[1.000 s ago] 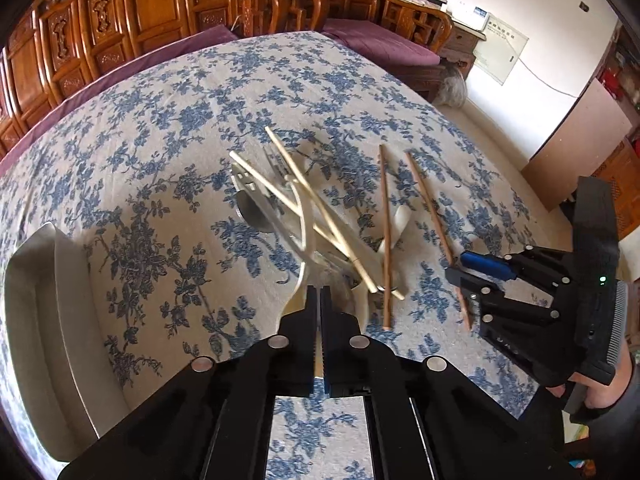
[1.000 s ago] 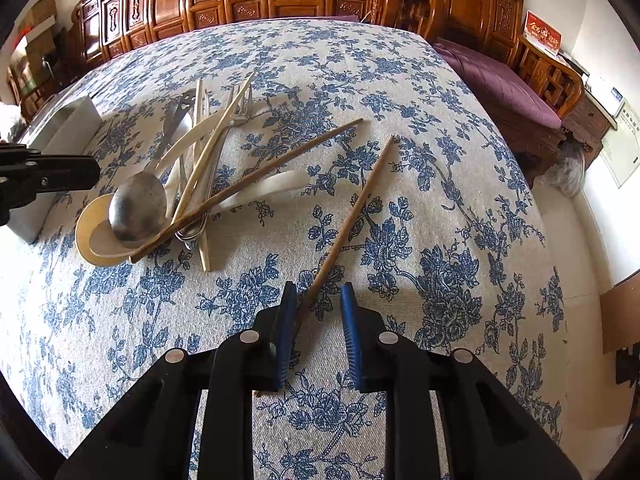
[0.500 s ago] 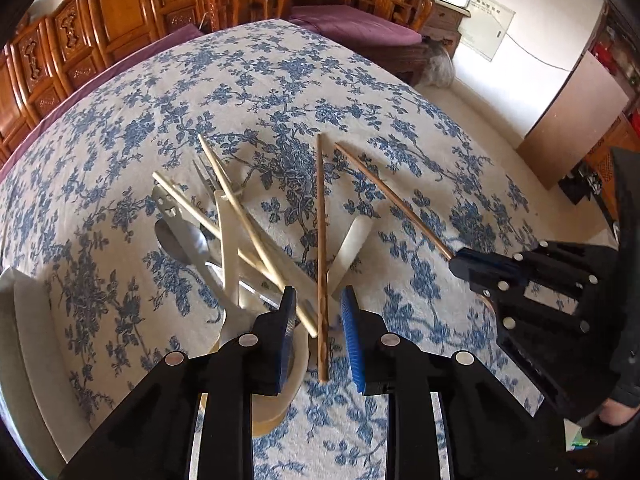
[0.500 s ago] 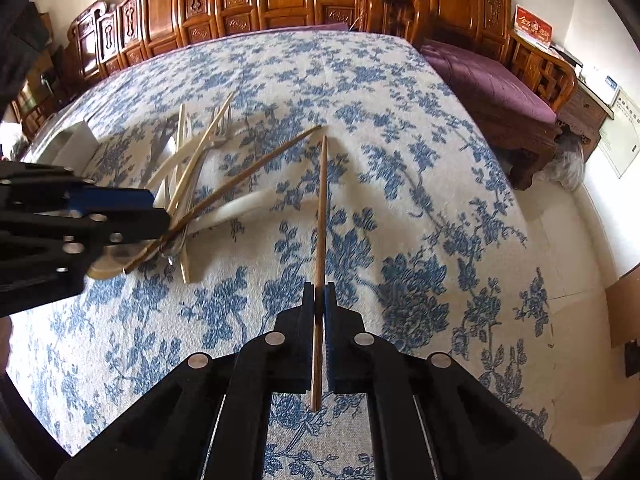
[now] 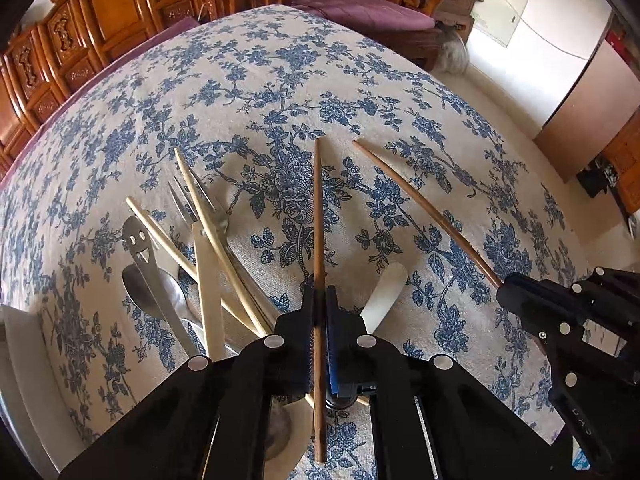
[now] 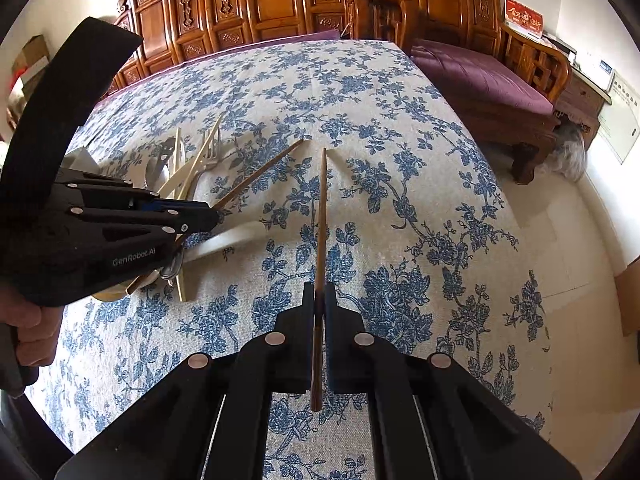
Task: Organize utensils
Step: 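Carry both held chopsticks over the grey metal tray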
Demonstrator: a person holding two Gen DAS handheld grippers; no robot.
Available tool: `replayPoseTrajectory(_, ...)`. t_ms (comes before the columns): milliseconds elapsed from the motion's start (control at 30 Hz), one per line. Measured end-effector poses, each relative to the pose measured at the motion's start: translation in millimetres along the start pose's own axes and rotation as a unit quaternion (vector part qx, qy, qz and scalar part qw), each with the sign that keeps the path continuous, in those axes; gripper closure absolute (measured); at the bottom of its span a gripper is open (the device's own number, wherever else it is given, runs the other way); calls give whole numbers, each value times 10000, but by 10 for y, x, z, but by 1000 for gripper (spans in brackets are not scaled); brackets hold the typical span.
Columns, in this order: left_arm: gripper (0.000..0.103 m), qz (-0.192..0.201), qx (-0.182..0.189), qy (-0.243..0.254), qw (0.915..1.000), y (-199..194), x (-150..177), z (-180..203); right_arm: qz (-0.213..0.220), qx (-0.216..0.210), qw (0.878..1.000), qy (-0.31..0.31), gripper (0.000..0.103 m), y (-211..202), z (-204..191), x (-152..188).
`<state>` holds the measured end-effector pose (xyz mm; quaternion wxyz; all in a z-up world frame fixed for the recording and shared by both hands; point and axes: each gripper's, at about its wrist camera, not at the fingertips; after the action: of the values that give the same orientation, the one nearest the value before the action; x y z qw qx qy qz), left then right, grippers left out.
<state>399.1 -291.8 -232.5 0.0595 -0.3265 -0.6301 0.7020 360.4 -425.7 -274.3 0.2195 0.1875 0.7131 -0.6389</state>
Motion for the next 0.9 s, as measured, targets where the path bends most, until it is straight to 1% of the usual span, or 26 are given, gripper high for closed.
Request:
replayPoseTrajectory(100, 98, 90, 56, -50, 9999, -96, 41, -21, 31, -20, 10000, -12, 97, -27, -29, -2)
replayPoseTrajectory(267, 98, 394, 119, -198, 9990, -462, 159, -166, 228, -50, 9997, -82, 97, -174, -153, -64)
replayPoseTrajectory(500, 98, 742, 22, -363, 9966, -1012, 391, -462, 560, -186, 9981, -159, 97, -480, -418, -186)
replayPoseTrajectory(667, 98, 867, -149, -524, 9947, -1328, 650, -763, 735, -279, 9963, -360, 97, -669, -735, -226)
replayPoseTrajectory(900, 98, 967, -315, -729, 9921, -1577, 945, -1189, 885, -490, 9925, -682, 97, -840, -1289, -242)
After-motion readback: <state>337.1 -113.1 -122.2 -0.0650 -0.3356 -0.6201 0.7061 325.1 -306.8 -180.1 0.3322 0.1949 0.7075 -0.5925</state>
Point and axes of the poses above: each gripper's, at about its wrist camera, not at the fingertips, and y roughly the way its jaws point, z to its right, x to its underside, and after that the axes turned 2 degrees about -x, right-handed
